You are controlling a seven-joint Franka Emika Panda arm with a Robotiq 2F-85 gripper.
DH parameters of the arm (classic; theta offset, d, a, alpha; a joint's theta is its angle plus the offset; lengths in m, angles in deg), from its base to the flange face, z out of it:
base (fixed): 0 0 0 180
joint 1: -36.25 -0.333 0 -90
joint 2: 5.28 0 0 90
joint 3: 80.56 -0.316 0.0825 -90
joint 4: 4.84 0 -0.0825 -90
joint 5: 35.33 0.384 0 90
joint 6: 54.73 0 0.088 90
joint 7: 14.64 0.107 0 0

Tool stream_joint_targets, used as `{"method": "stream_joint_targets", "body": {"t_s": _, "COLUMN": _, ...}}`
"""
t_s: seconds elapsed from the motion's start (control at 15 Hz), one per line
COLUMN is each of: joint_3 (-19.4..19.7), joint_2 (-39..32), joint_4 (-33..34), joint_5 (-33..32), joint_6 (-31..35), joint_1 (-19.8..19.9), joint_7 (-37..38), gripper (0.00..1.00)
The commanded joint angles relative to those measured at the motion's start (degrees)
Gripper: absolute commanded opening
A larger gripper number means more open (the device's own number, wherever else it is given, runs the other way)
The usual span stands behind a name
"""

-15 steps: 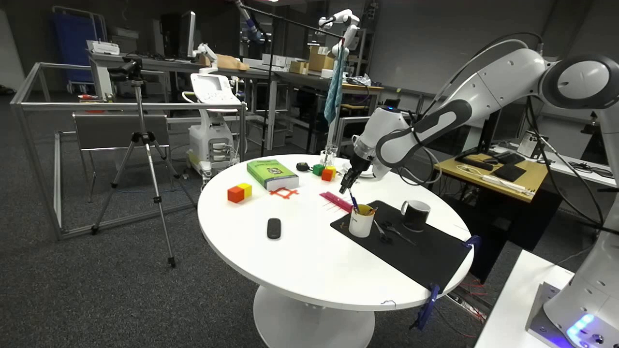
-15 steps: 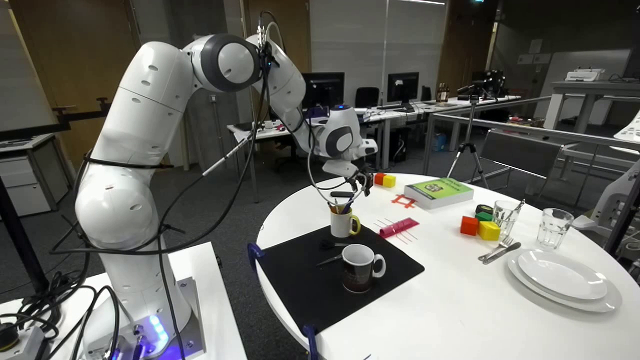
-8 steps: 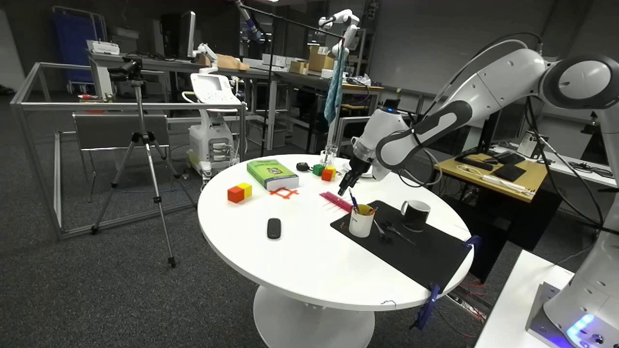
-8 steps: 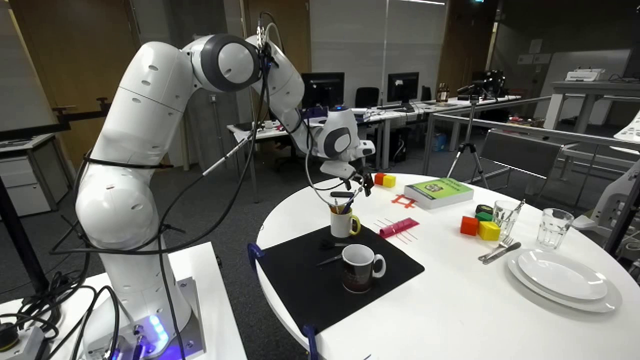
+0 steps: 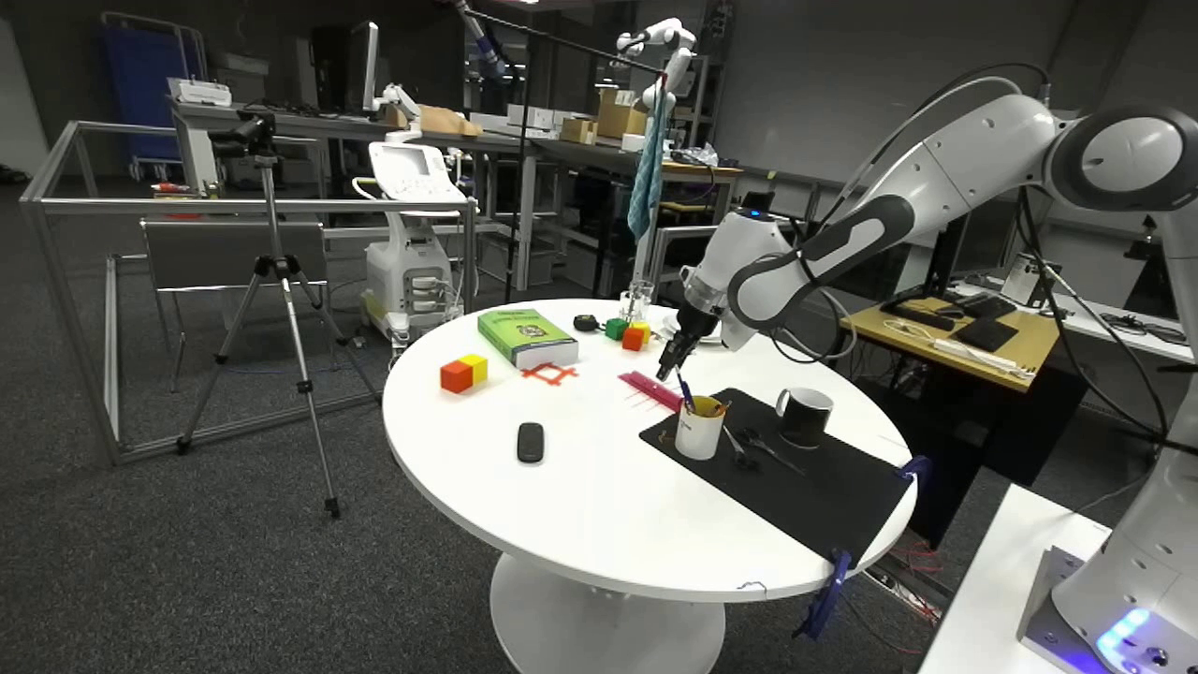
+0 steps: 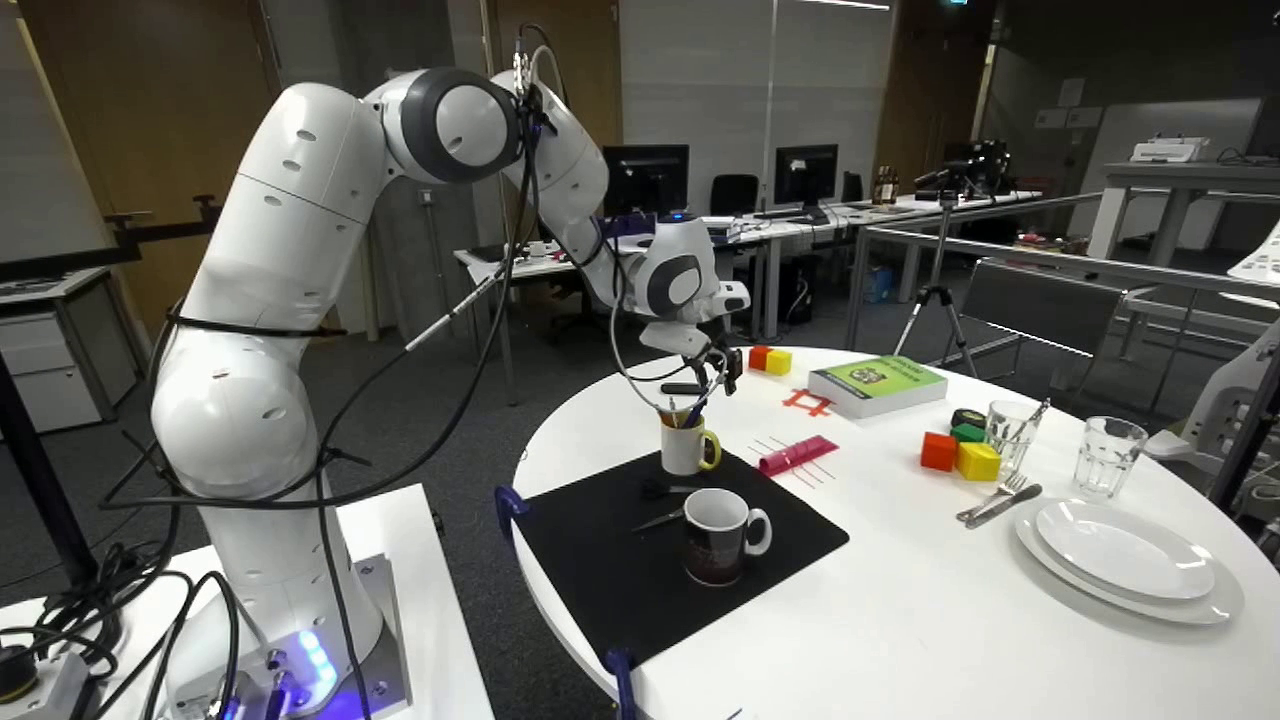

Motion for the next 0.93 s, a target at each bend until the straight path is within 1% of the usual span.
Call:
{"method": "stream_joint_targets", "body": {"t_s": 0.0, "joint_3": 1.6, "joint_2": 2.3, "joint_4": -1.8, "joint_5": -1.2, "joint_6": -1.1, "joint_1": -1.3, "joint_7": 1.8, "gripper": 0.38}}
{"method": "stream_joint_targets", "body": {"t_s": 0.27, "joint_3": 2.9, "joint_2": 2.6, "joint_4": -1.9, "joint_5": -1.8, "joint_6": -1.9, "joint_1": -2.3, "joint_7": 3.2, "gripper": 0.06}}
{"method": "stream_joint_targets", "body": {"t_s": 0.33, "joint_3": 3.2, "joint_2": 2.7, "joint_4": -1.9, "joint_5": -2.0, "joint_6": -2.4, "joint_1": -2.5, "joint_7": 3.7, "gripper": 0.01}}
{"method": "stream_joint_targets", "body": {"t_s": 0.53, "joint_3": 4.1, "joint_2": 2.7, "joint_4": -1.7, "joint_5": -2.8, "joint_6": -3.2, "joint_1": -3.3, "joint_7": 5.0, "gripper": 0.0}}
{"method": "stream_joint_targets", "body": {"t_s": 0.6, "joint_3": 4.3, "joint_2": 2.8, "joint_4": -1.7, "joint_5": -3.1, "joint_6": -3.5, "joint_1": -3.5, "joint_7": 5.4, "gripper": 0.01}}
{"method": "stream_joint_targets", "body": {"t_s": 0.87, "joint_3": 4.1, "joint_2": 3.1, "joint_4": -1.8, "joint_5": -3.0, "joint_6": -4.2, "joint_1": -3.4, "joint_7": 6.2, "gripper": 0.01}}
